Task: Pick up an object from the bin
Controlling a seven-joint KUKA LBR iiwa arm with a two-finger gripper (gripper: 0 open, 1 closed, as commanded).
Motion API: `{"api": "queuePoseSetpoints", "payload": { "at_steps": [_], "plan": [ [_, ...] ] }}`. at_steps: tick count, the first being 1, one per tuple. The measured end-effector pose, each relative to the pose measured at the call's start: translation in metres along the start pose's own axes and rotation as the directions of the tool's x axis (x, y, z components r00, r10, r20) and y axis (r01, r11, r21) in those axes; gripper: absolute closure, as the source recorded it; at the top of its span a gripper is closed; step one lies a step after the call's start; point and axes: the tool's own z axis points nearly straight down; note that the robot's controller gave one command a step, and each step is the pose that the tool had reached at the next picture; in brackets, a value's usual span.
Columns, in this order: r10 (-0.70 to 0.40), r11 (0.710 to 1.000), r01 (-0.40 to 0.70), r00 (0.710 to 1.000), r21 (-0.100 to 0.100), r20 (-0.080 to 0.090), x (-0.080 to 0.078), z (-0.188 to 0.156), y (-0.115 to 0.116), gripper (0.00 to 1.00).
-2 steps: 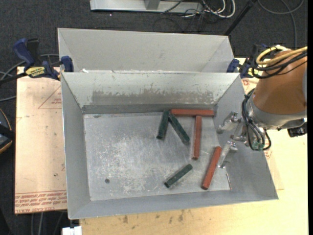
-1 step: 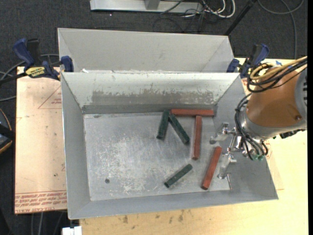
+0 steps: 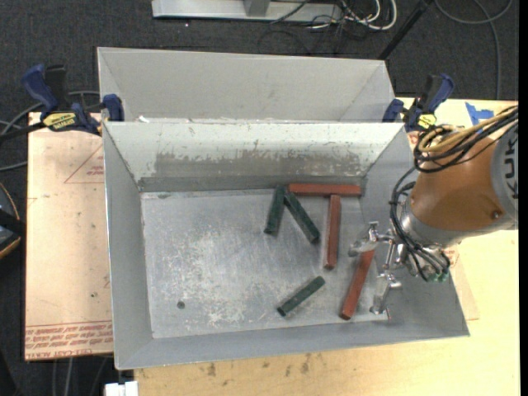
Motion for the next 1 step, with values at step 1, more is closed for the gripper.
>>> {"api": "queuePoseSetpoints", "payload": {
  "at_steps": [1],
  "plan": [
    [-0.244, 0.97, 0.244, 0.97, 0.004, 0.011, -0.0009, 0.0303, 0.0004, 1.0]
  ]
}}
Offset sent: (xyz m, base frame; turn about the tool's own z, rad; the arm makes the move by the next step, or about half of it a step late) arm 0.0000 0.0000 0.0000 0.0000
